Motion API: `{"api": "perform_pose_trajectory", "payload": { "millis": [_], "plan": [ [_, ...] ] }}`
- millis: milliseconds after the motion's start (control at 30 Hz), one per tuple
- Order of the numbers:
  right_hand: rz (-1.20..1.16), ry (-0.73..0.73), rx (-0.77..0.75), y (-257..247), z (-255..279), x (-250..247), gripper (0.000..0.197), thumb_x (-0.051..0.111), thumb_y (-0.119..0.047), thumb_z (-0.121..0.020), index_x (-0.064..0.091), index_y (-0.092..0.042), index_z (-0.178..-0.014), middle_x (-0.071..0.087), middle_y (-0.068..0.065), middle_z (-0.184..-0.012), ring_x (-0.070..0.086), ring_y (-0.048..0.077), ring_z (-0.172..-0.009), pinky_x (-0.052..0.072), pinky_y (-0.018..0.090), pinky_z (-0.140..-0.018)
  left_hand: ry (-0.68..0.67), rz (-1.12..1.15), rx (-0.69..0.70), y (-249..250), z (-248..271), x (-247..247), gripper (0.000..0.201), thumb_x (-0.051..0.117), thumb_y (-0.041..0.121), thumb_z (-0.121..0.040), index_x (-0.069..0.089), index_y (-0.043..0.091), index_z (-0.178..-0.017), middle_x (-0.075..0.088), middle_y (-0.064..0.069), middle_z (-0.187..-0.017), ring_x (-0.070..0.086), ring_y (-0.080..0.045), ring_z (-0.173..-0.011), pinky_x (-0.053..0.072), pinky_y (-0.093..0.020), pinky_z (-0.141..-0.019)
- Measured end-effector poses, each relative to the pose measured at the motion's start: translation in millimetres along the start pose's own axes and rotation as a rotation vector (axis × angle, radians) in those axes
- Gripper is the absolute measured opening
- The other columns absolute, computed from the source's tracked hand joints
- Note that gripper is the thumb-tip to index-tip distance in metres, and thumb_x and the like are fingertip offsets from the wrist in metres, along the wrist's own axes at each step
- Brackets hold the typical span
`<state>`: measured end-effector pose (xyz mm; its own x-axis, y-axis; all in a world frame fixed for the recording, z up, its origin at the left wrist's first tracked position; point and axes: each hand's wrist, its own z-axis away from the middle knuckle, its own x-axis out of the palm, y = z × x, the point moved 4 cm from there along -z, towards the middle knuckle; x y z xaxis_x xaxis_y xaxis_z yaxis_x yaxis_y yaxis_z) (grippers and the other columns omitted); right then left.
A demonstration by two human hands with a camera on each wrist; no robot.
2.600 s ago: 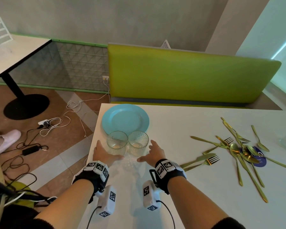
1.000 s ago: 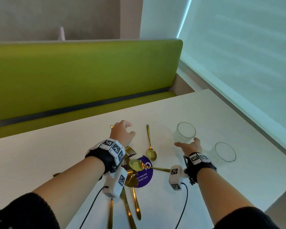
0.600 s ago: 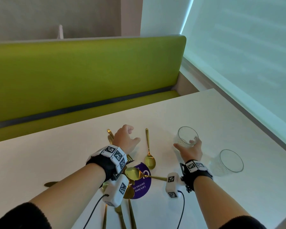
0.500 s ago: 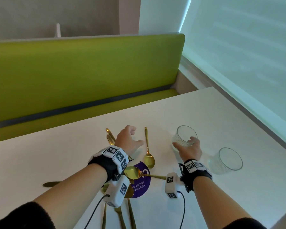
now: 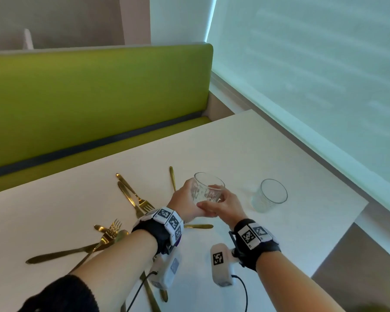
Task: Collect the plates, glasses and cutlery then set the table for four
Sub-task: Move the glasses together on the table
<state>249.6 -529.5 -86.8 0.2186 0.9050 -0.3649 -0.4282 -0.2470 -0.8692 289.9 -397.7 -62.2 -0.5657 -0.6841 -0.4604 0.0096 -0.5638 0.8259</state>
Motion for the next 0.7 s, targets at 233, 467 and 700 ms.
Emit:
{"api": "perform_pose_trajectory", "payload": {
  "millis": [233, 467, 700],
  "plan": [
    [-0.135, -0.011, 0.034, 17.7, 23.3, -27.5, 0.046, 0.083, -0.027, -0.063, 0.062, -0.021, -0.104, 0.066, -0.001, -0.092, 0.059, 0.01, -0.06, 0.047, 0.021, -0.054, 0.068, -0.027, -0.029, 3.5, 6.9, 17.9, 0.087, 0.085, 0.028, -0.062, 0.038, 0.013, -0.133, 0.057, -0.002, -0.127, 0.055, -0.014, -0.104, 0.042, -0.019, -0.082],
    [0.074, 0.441, 0.429, 102.6, 21.5, -100.8, 0.053, 0.075, -0.021, -0.071, 0.061, -0.013, -0.121, 0.07, 0.014, -0.106, 0.066, 0.031, -0.098, 0.052, 0.043, -0.092, 0.123, -0.019, -0.052, 0.4, 3.0, 10.9, 0.088, 0.085, 0.03, -0.062, 0.037, 0.013, -0.134, 0.052, -0.005, -0.134, 0.05, -0.021, -0.123, 0.043, -0.027, -0.1],
    [-0.044, 0.598, 0.36, 90.5, 0.4, -122.4, 0.093, 0.084, -0.023, -0.066, 0.031, -0.012, -0.142, 0.049, 0.013, -0.14, 0.049, 0.03, -0.126, 0.039, 0.04, -0.107, 0.165, -0.006, -0.084, -1.8, -3.0, 9.3, 0.086, 0.085, 0.031, -0.062, 0.037, 0.013, -0.132, 0.053, -0.006, -0.133, 0.051, -0.023, -0.123, 0.043, -0.027, -0.097]
  ]
}}
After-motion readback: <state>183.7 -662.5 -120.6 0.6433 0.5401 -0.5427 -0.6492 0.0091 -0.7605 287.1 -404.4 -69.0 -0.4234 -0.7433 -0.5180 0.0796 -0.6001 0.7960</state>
